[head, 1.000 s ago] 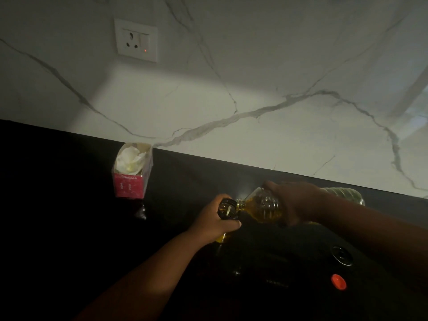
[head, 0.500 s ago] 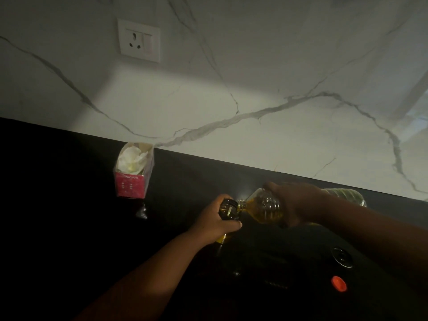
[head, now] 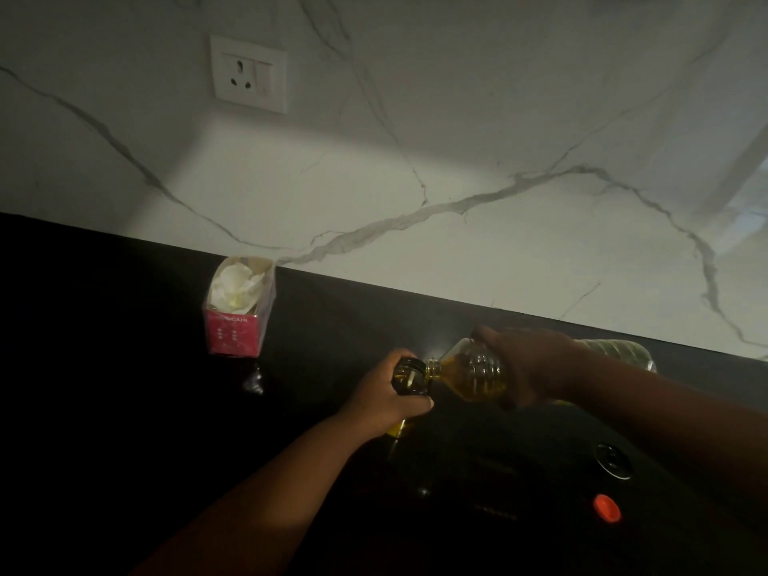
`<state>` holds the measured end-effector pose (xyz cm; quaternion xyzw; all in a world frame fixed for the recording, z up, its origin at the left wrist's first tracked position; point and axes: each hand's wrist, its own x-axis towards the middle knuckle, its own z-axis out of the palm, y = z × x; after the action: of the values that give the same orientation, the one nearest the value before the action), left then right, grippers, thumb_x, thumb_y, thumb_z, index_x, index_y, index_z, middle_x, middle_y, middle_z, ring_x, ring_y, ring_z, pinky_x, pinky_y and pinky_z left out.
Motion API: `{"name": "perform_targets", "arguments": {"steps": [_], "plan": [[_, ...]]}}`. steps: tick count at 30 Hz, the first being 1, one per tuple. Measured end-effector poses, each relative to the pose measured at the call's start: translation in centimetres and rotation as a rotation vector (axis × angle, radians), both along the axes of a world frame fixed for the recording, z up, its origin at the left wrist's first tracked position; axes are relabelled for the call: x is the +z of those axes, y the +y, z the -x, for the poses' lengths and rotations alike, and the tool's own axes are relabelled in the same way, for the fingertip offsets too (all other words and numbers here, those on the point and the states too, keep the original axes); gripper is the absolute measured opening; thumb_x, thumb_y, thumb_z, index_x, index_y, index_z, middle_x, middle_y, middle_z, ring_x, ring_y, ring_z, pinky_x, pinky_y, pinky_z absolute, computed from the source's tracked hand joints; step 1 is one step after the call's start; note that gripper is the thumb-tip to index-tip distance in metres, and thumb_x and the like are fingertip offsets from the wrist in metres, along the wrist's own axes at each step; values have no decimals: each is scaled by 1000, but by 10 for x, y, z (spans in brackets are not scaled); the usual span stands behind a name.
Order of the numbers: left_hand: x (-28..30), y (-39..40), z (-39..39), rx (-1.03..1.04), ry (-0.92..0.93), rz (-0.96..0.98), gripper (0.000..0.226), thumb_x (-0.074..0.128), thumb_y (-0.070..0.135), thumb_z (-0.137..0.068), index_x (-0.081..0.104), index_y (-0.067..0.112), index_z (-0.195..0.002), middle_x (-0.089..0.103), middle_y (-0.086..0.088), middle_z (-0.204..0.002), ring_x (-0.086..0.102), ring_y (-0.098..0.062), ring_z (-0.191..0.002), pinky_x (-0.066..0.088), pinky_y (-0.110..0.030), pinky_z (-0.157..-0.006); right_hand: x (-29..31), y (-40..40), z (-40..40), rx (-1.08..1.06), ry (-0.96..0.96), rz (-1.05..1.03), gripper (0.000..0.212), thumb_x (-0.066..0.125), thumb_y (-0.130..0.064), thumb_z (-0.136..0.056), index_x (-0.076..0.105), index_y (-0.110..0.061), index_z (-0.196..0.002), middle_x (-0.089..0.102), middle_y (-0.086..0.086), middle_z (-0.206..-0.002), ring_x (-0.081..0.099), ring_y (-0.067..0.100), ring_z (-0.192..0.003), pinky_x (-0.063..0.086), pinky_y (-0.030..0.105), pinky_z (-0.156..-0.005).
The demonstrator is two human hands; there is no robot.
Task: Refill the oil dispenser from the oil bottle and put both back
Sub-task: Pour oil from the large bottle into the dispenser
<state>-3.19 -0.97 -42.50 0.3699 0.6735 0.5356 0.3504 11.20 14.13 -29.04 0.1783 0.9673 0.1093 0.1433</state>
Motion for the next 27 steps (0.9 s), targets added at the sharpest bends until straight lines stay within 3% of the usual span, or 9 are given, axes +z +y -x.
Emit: {"name": "perform_targets", "arguments": {"steps": [6, 12, 21, 27], "plan": [[-1, 0, 0, 1, 2, 4, 62, 81, 34, -59, 50, 47, -112, 62, 1, -113, 64, -20, -103, 55, -49, -92, 0, 1, 0, 5, 0, 4, 93, 81, -46, -60, 29, -25, -134, 61, 3, -118, 60, 22, -105, 50, 32, -83], [-3, 1, 2, -11, -2, 12, 61, 82, 23, -69, 49, 46, -114, 60, 2, -115, 63, -20, -105, 54, -48, -93, -1, 2, 1, 11, -2, -5, 94, 81, -47, -58, 29, -26, -134, 61, 2, -119, 61, 21, -105, 52, 34, -84], [-6, 1, 2, -4, 7, -10, 61, 83, 26, -66, 51, 42, -115, 62, 1, -110, 65, -19, -101, 56, -48, -92, 0, 0, 1, 3, -10, -5, 97, 82, -47, -58, 27, -26, -135, 61, 3, -119, 61, 22, -105, 53, 36, -85], [-5, 2, 2, 2, 11, -19, 58, 82, 34, -58, 51, 52, -104, 64, 1, -109, 66, -19, -100, 56, -47, -91, 1, 0, 1, 15, -4, -10, 94, 81, -46, -60, 30, -25, -135, 62, 2, -118, 62, 21, -104, 52, 32, -83]]}}
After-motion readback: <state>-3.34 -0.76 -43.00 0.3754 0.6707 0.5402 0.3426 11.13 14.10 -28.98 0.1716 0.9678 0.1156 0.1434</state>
